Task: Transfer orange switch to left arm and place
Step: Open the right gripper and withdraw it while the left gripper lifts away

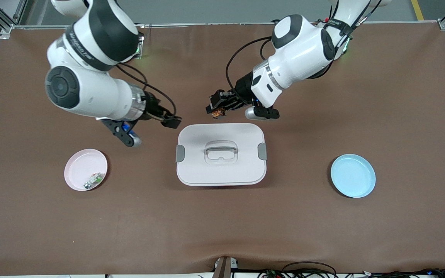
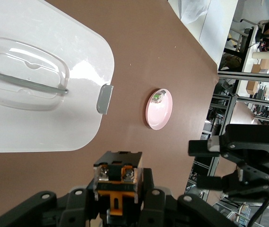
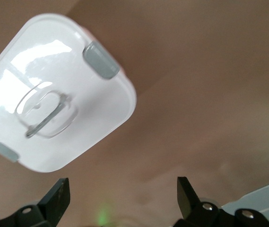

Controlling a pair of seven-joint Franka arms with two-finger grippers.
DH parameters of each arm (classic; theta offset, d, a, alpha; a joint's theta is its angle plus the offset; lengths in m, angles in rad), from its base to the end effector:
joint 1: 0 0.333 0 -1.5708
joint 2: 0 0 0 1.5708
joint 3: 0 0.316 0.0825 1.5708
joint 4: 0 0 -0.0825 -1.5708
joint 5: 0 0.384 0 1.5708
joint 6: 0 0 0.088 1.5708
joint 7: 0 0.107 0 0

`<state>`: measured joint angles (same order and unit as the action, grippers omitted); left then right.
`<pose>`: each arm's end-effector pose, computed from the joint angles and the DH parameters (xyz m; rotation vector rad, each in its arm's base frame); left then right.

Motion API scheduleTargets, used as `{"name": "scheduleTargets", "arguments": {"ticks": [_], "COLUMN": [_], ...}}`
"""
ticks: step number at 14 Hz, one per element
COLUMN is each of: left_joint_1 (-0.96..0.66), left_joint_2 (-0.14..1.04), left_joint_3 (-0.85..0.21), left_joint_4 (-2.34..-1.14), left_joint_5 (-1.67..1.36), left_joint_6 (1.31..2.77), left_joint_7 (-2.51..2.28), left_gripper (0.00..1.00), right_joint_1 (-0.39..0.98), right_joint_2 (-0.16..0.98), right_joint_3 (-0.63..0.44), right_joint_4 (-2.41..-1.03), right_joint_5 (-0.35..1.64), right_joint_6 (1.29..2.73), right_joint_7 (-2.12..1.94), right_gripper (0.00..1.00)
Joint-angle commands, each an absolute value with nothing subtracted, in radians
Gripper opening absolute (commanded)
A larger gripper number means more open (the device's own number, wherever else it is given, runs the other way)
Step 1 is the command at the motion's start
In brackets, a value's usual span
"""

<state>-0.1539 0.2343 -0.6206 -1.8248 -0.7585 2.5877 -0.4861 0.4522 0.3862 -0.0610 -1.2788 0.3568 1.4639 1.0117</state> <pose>0.4959 -0.4261 0.4862 2.2579 0.3578 0.0063 0.5833 0.2923 0.5249 -2.8251 0.8986 0.5518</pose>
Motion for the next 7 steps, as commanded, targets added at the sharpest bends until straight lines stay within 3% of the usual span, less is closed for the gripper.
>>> {"name": "scheduleTargets", "arguments": {"ticks": [1,7], "left_joint_1": [-0.123,0.015], "left_joint_2": [0.131,0.038], "left_joint_3": [-0.617,-0.618], "left_joint_4": [-1.908,-1.908], "left_joint_5": [-0.738,-0.522], "left_joint_6": [2.56,2.262], "left_joint_7": [-0.495,-0.499], "left_gripper": [0.15,0.15], "right_joint_1": [0.407,0.275], "right_joint_2": [0.364,0.347], "right_joint_3": [-0.048,-0.048], "right_joint_4": [-1.289,-1.292], "right_joint_5": [0.24,0.091], "right_joint_6": [1.421,1.373], "right_joint_7": [0.806,0.418], "right_gripper": [1.0,1.0]}}
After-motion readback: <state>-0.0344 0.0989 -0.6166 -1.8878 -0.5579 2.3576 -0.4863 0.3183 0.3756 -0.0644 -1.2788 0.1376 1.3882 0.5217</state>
